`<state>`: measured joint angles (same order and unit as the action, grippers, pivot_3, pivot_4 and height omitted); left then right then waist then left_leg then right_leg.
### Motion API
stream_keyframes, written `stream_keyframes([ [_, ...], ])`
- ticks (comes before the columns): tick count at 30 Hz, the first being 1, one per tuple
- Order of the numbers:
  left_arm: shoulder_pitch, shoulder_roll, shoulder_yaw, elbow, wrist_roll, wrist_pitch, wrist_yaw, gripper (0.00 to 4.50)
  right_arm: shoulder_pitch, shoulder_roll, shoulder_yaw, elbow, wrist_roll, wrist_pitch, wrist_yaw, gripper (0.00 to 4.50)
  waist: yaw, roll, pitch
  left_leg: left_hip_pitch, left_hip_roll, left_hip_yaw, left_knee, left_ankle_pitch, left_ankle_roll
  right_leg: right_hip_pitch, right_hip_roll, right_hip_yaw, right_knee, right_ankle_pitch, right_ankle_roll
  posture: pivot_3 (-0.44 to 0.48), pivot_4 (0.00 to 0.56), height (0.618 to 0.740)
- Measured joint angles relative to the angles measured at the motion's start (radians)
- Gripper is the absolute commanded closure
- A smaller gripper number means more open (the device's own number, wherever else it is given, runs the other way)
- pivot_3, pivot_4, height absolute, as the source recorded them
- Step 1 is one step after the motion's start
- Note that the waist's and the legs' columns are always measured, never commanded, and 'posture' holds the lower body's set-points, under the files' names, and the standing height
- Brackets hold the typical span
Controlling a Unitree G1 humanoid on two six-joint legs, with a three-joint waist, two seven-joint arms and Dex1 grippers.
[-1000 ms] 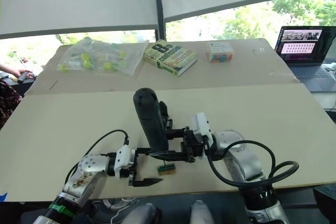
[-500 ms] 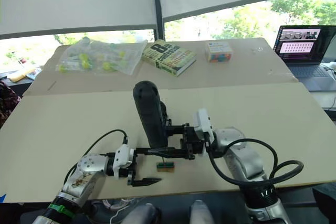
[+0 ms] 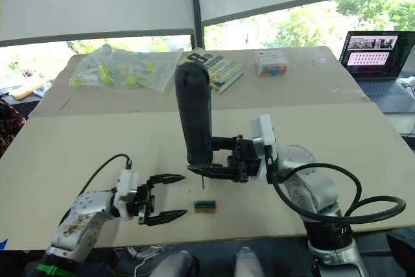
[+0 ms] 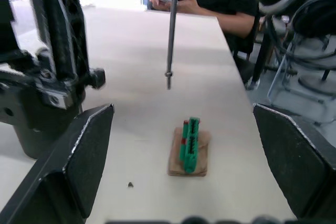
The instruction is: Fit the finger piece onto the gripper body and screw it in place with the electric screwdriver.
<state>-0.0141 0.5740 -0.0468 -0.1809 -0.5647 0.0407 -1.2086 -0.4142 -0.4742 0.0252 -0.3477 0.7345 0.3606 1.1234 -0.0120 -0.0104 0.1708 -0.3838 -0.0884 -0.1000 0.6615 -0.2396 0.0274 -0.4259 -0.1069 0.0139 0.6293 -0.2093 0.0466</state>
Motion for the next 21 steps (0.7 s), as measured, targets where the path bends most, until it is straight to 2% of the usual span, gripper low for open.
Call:
stream_keyframes([
  [8,0.043,0.091,0.19,-0.055,-0.128,0.158,0.064,0.05,-0.005,-0.079,-0.11,-0.014,0.069,0.044,-0.049,2.58,0.0,0.0,0.0,0.0,0.0,0.0,0.0,0.0,0.0,0.0,0.0,0.0,0.0,0.0,0.0,0.0,0.15,0.74],
  [14,0.066,0.121,0.295,-0.05,-0.146,0.183,0.07,0.05,-0.005,-0.122,-0.191,-0.014,0.101,0.058,-0.092,2.58,0.001,-0.001,0.001,0.0,0.0,0.0,0.0,0.0,0.0,0.0,0.0,0.0,-0.001,0.0,0.0,0.0,0.15,0.74],
  [18,0.07,0.125,0.304,-0.05,-0.143,0.186,0.068,0.05,-0.006,-0.135,-0.209,-0.016,0.117,0.079,-0.117,2.58,0.001,-0.001,0.001,0.0,0.0,0.0,0.0,0.0,0.0,0.0,0.0,0.0,-0.001,0.0,0.0,0.0,0.15,0.74],
  [21,0.053,0.119,0.264,-0.049,-0.101,0.187,0.087,0.05,-0.015,-0.138,-0.209,-0.016,0.128,0.094,-0.125,2.58,0.001,0.0,0.001,-0.001,0.0,0.0,0.0,0.0,0.0,0.0,0.0,0.0,-0.001,0.0,0.0,0.0,0.15,0.74],
])
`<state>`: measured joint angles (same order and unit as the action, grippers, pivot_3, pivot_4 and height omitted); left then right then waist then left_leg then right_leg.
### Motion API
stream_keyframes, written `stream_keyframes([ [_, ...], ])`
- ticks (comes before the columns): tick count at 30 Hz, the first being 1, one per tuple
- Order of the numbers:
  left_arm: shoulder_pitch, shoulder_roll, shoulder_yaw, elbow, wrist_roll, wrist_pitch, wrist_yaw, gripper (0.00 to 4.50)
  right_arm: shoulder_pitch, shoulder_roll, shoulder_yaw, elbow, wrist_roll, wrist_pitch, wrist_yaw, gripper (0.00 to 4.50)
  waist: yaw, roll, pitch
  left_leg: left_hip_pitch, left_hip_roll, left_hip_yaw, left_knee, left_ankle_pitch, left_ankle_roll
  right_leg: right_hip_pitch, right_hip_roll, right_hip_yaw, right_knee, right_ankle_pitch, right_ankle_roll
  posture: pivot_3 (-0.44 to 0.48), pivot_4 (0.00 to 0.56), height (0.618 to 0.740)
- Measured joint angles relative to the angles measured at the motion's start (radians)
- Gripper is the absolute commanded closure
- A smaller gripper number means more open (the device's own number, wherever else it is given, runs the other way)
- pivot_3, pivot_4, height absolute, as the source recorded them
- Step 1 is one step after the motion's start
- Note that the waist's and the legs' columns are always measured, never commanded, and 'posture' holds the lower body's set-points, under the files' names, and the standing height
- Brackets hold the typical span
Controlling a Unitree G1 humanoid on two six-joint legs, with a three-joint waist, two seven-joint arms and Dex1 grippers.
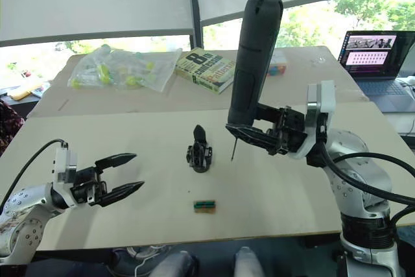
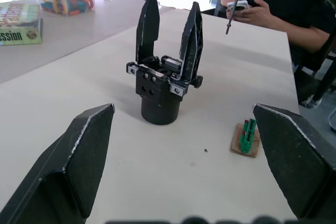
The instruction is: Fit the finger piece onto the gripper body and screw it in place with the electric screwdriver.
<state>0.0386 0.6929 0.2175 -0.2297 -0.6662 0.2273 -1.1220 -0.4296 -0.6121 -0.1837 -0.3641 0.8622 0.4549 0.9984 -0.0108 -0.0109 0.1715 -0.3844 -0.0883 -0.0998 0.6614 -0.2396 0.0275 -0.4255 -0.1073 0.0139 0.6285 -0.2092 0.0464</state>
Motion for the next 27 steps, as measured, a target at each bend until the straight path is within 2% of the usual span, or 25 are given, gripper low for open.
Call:
stream_keyframes([
  [7,-0.114,-0.133,-0.188,0.059,0.206,-0.013,0.148,0.05,-0.037,-0.006,0.007,-0.014,0.03,0.033,0.0,2.58,0.011,-0.002,0.001,-0.001,0.0,0.0,0.0,0.0,0.0,0.0,0.0,0.0,-0.001,0.0,0.0,0.0,0.15,0.74],
  [13,-0.194,-0.207,-0.298,0.169,0.356,-0.038,0.235,0.05,-0.038,-0.003,0.014,-0.021,0.03,0.037,0.0,2.58,0.015,-0.002,0.001,-0.001,0.0,0.0,0.0,0.0,0.0,0.0,0.0,0.0,0.0,0.0,0.0,0.0,0.15,0.74],
  [22,-0.304,-0.342,-0.387,0.314,0.446,-0.078,0.296,0.05,-0.04,-0.002,0.017,-0.03,0.031,0.045,0.001,2.58,0.021,-0.003,0.001,-0.001,-0.001,0.0,0.0,0.0,0.0,0.0,0.0,0.0,0.0,0.0,0.0,0.0,0.15,0.74],
  [27,-0.364,-0.376,-0.401,0.386,0.491,-0.105,0.318,0.05,-0.04,0.003,0.022,-0.038,0.031,0.046,0.002,2.58,0.022,-0.003,0.001,-0.001,-0.001,0.0,0.0,0.0,0.0,0.0,0.0,0.0,0.0,0.0,0.0,0.0,0.15,0.74],
])
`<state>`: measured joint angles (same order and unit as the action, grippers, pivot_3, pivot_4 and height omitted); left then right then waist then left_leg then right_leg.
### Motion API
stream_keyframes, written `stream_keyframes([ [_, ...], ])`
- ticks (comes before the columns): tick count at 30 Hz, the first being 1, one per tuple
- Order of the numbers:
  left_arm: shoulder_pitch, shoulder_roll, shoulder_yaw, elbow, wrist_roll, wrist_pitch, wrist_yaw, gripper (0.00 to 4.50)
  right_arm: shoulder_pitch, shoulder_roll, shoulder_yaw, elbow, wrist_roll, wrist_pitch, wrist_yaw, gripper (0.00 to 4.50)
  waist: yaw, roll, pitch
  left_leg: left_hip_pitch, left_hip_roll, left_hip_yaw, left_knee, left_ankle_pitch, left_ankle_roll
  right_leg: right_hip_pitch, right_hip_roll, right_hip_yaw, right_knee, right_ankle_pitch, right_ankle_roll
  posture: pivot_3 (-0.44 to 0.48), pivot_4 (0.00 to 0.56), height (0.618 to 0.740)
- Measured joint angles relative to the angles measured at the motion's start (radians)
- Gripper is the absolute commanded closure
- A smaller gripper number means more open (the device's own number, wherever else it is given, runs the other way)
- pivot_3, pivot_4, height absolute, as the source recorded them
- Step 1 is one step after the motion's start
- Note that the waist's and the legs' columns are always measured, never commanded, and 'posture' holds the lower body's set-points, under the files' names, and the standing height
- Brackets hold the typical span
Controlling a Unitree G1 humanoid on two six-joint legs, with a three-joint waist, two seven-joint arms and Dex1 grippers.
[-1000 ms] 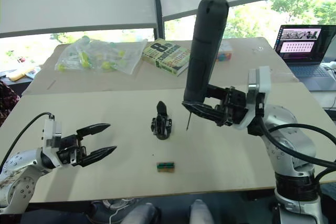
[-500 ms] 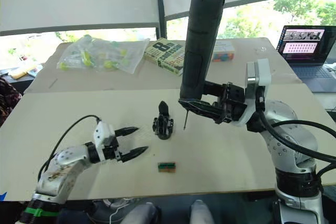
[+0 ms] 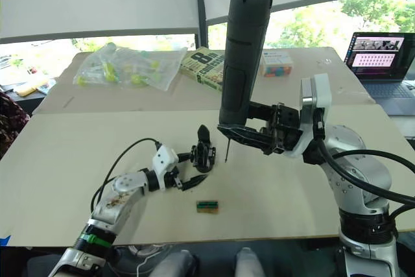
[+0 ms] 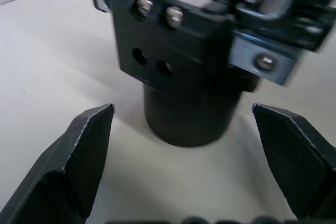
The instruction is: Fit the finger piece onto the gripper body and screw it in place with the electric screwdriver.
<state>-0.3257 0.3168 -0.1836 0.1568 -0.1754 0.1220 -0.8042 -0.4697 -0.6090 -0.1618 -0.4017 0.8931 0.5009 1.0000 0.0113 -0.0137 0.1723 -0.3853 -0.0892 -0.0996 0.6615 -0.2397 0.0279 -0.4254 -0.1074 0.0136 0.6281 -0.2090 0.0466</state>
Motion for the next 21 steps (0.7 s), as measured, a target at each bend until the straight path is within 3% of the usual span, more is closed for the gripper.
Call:
stream_keyframes([
  [9,-0.035,-0.029,-0.003,0.049,0.015,-0.011,-0.014,0.05,0.001,0.0,0.0,-0.001,0.0,0.0,0.0,2.58,0.004,0.0,0.0,0.0,0.0,0.0,0.0,0.0,0.0,0.001,0.0,0.0,0.0,0.0,0.0,0.0,0.15,0.74],
  [12,-0.035,-0.034,-0.005,0.049,0.015,-0.01,-0.026,0.89,0.008,0.0,0.0,-0.001,0.0,0.0,0.001,2.58,0.004,0.0,0.0,0.0,0.0,0.0,0.0,0.0,0.0,0.001,0.0,0.0,0.0,0.0,0.0,0.0,0.15,0.74],
  [15,-0.035,-0.042,-0.006,0.055,0.014,-0.014,-0.043,2.23,0.013,0.0,0.0,-0.002,-0.001,0.0,0.001,2.58,0.004,0.0,0.0,0.0,0.0,0.0,0.001,0.0,0.0,0.001,0.0,0.0,0.0,0.0,0.0,0.0,0.15,0.74],
  [21,-0.043,-0.043,0.001,0.09,0.013,-0.062,-0.097,2.22,0.017,0.0,0.0,-0.004,-0.002,0.0,0.001,2.58,0.003,0.0,0.0,0.001,0.0,0.0,0.001,0.0,0.0,0.001,0.0,0.0,0.0,0.0,0.0,0.0,0.15,0.74],
])
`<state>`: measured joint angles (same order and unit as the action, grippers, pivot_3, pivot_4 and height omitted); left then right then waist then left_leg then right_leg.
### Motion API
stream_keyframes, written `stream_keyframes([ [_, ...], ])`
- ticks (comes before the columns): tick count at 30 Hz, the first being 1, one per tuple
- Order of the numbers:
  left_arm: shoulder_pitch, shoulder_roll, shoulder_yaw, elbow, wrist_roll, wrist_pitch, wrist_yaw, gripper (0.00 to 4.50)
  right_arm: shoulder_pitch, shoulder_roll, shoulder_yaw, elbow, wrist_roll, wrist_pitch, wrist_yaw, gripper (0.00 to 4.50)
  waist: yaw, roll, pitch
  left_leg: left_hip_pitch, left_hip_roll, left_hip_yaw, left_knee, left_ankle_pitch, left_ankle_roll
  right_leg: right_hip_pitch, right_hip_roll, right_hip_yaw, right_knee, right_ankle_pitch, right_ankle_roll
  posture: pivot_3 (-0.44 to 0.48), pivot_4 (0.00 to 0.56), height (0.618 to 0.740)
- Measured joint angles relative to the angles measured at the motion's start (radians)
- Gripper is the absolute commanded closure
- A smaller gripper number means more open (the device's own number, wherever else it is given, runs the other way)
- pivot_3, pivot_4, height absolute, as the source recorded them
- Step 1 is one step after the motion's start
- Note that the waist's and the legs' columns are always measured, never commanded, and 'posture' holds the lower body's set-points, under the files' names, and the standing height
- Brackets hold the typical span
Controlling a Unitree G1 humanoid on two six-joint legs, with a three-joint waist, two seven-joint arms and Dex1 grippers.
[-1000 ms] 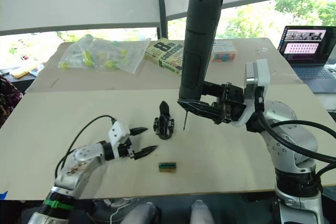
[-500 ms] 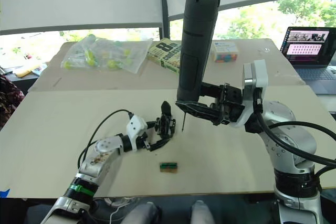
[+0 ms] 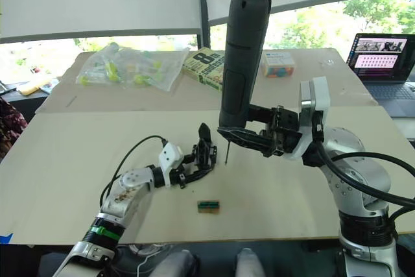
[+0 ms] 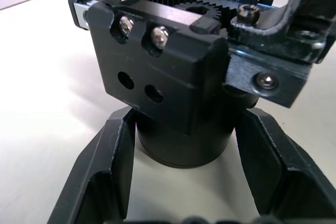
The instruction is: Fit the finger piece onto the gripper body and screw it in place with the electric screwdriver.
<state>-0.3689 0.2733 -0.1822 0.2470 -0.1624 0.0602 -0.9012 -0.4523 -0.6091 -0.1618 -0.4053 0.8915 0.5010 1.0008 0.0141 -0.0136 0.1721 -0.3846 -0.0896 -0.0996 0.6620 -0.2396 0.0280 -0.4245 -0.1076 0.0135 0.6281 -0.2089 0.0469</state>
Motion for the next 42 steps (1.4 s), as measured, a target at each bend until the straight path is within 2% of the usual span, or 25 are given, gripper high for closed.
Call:
stream_keyframes([
  [6,-0.036,0.024,0.006,0.071,-0.003,-0.07,-0.095,2.22,0.0,-0.003,0.0,-0.004,0.0,0.0,0.0,2.58,-0.002,0.0,0.0,0.0,0.0,0.0,0.0,0.0,0.0,0.0,0.0,0.0,0.0,0.0,0.0,0.0,0.15,0.74],
  [12,-0.125,0.081,-0.016,0.188,-0.003,-0.132,-0.255,2.22,0.005,-0.013,0.0,-0.006,0.0,0.005,0.001,2.58,-0.011,0.0,0.0,0.0,0.001,0.0,0.0,0.0,0.0,-0.001,0.001,0.0,0.001,0.0,0.0,0.0,0.15,0.74],
  [20,-0.162,0.071,-0.016,0.246,0.001,-0.144,-0.282,2.22,0.01,-0.021,0.0,-0.03,0.004,0.014,-0.003,2.58,-0.011,0.0,0.0,0.0,0.0,0.0,0.0,0.0,0.0,0.0,0.001,0.0,0.001,0.0,0.0,0.0,0.15,0.74],
  [24,-0.138,0.051,-0.003,0.222,-0.006,-0.116,-0.245,0.19,0.014,-0.021,0.0,-0.038,0.015,0.024,-0.009,2.58,-0.006,0.0,0.0,0.0,0.0,0.0,0.001,0.0,0.0,0.0,0.001,0.0,0.001,0.0,0.0,0.0,0.15,0.74],
  [25,-0.125,0.052,0.003,0.202,-0.008,-0.113,-0.239,0.02,0.015,-0.021,0.0,-0.039,0.015,0.027,-0.01,2.58,-0.006,0.0,0.0,0.0,0.0,0.0,0.001,0.0,0.0,0.0,0.001,0.0,0.001,0.0,0.0,0.0,0.15,0.74],
  [31,-0.031,0.063,0.014,0.086,-0.021,-0.104,-0.202,0.02,0.025,-0.023,-0.001,-0.039,0.016,0.029,-0.011,2.58,-0.016,0.0,0.0,0.0,0.001,0.0,0.001,0.0,0.0,-0.001,0.001,0.0,0.001,0.0,0.0,0.0,0.15,0.74],
  [35,0.027,0.049,0.018,-0.001,-0.02,-0.064,-0.123,0.02,0.025,-0.023,-0.001,-0.038,0.016,0.029,-0.009,2.58,-0.013,0.0,0.0,0.0,0.0,0.0,0.001,0.0,0.0,-0.001,0.0,0.0,0.001,0.0,0.0,0.0,0.15,0.74],
  [42,0.049,0.019,0.008,-0.043,0.0,-0.025,-0.025,0.02,0.025,-0.023,0.0,-0.038,0.016,0.029,-0.008,2.58,-0.002,0.0,0.0,0.0,0.0,0.0,0.001,0.0,0.0,0.0,0.0,0.0,0.001,0.0,0.0,0.0,0.15,0.74],
])
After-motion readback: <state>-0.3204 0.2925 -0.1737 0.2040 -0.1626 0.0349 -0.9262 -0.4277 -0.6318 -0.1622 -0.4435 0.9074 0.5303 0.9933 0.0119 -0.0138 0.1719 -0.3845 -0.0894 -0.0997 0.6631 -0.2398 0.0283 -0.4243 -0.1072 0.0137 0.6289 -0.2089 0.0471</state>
